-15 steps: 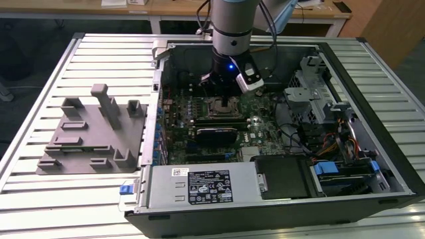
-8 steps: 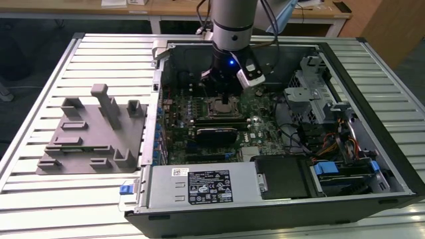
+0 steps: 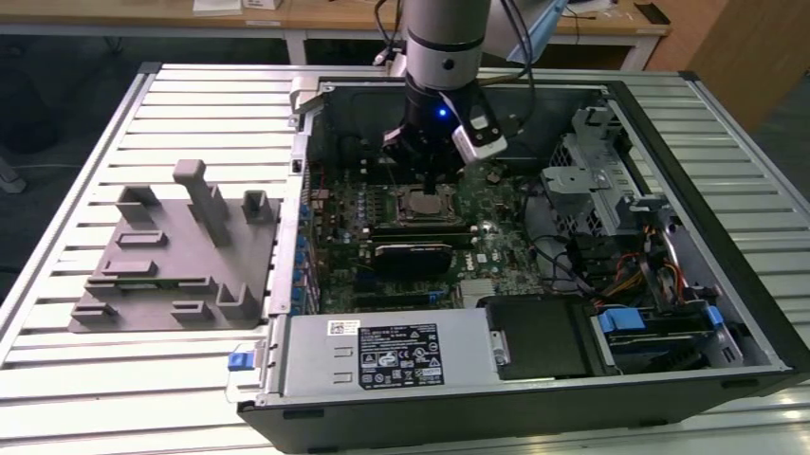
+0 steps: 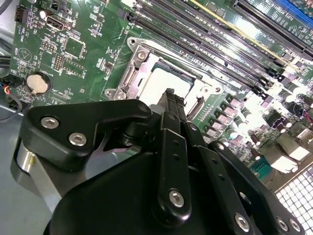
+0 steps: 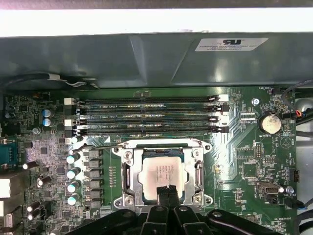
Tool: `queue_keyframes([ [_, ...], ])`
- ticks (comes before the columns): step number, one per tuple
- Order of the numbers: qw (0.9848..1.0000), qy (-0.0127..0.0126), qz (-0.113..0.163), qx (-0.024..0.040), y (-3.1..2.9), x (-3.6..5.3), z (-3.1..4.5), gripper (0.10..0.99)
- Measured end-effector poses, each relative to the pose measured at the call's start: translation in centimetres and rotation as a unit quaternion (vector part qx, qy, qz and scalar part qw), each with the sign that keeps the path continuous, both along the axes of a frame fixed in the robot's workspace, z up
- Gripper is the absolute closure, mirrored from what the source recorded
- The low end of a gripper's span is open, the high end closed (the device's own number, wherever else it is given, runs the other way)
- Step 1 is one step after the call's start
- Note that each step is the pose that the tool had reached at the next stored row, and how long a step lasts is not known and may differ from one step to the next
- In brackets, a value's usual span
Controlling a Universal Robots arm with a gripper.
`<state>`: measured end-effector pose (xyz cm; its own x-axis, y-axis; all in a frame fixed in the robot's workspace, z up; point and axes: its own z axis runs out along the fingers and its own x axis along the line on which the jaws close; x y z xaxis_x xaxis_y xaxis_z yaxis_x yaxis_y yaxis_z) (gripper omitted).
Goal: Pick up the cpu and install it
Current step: 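Install the first cpu locking lever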
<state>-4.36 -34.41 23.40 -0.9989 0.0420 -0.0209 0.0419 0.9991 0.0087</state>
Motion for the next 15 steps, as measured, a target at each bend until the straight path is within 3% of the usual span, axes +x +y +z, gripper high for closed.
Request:
queue_keyframes([
  [9, 1.0000, 0.0001, 0.000, -0.0001, 0.00, 0.00, 0.07, 0.980],
  [15, 1.0000, 0.0000, 0.000, 0.0000, 0.00, 0.00, 0.88, 0.980],
])
